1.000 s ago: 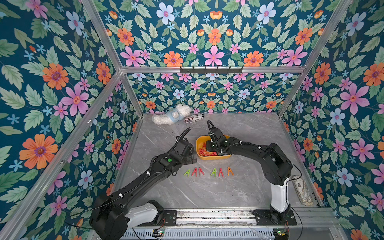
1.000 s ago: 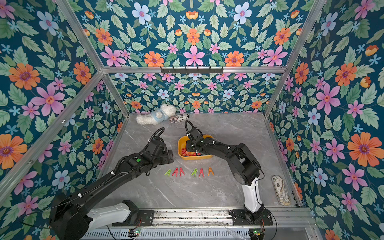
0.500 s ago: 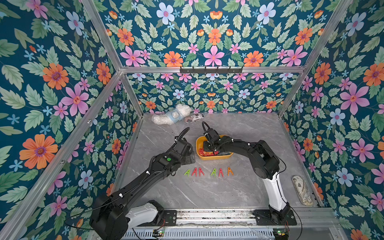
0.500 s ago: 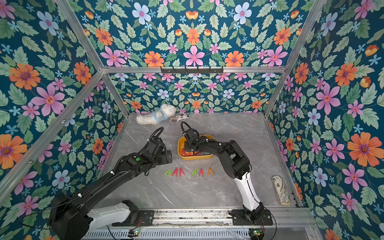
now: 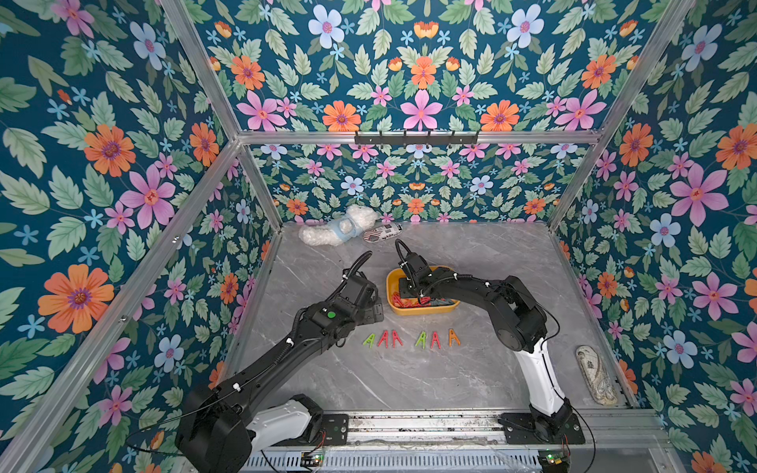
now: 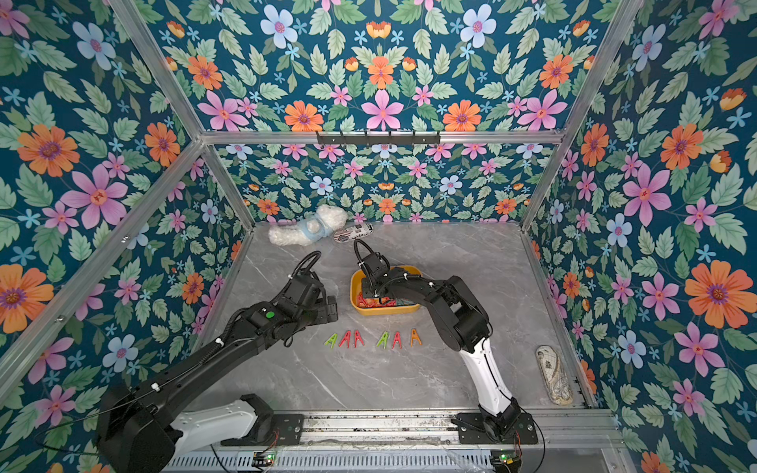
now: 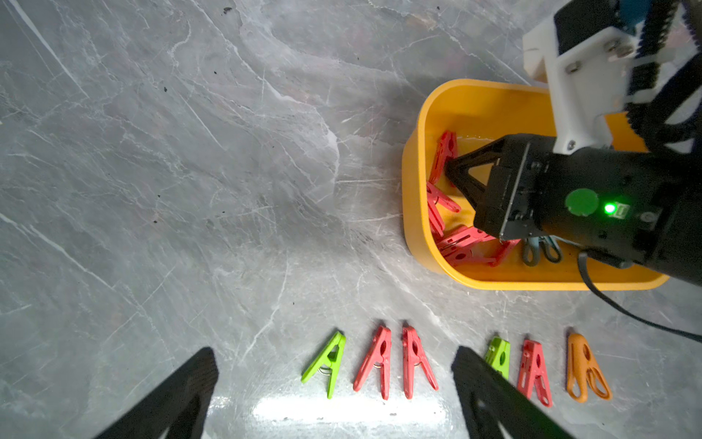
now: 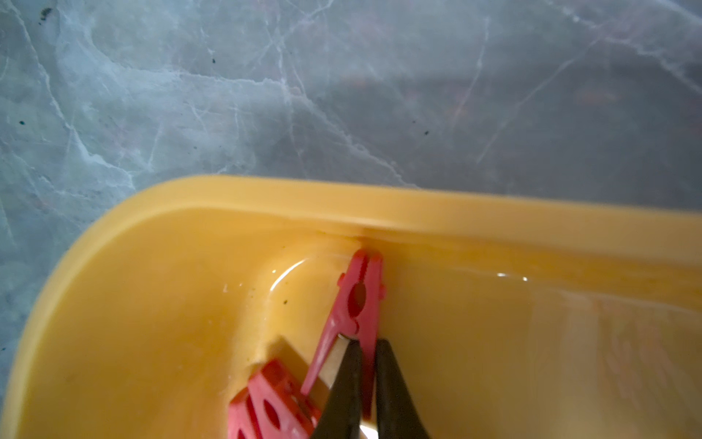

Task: Take the clothespins out of the storage box
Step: Pick up the clothespin from the storage box.

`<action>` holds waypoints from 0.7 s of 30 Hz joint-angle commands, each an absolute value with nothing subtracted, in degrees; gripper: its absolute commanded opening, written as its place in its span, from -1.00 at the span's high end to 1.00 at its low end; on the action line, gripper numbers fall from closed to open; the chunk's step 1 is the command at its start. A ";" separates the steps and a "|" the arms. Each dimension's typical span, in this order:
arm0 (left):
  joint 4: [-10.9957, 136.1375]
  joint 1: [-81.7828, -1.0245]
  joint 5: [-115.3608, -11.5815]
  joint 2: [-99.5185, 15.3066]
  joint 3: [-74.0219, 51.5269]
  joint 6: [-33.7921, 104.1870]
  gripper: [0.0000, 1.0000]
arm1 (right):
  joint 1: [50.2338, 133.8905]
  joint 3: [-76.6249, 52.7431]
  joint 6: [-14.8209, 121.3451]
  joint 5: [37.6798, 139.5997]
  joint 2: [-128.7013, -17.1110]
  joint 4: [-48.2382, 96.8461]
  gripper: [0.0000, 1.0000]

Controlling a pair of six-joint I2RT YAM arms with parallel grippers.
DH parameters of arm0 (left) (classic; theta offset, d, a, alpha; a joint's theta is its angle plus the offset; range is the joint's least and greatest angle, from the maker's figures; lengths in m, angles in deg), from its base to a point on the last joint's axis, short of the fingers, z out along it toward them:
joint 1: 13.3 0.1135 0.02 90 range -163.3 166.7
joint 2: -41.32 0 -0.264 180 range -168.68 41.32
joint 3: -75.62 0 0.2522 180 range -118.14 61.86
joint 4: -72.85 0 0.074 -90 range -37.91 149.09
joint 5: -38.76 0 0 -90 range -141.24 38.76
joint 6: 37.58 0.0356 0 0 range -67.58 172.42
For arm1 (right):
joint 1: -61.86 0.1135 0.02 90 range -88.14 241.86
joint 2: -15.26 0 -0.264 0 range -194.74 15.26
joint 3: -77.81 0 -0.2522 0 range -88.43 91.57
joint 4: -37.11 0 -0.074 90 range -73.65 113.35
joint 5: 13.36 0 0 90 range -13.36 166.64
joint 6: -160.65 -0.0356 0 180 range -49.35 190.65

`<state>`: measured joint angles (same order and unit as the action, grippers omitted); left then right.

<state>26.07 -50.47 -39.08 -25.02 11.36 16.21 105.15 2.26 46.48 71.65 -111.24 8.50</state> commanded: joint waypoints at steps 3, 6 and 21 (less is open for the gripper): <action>26.19 -50.26 -39.15 -25.12 11.32 15.59 -0.99 | 105.12 0.88 45.96 70.20 -108.80 5.09 0.88; 26.65 -50.31 -40.03 -25.38 10.85 15.90 -0.99 | 105.11 -0.19 45.21 70.16 -106.51 5.11 0.88; 32.55 -50.31 -46.22 -29.60 8.67 18.40 -0.99 | 104.97 -13.67 41.26 67.96 -89.13 6.64 0.88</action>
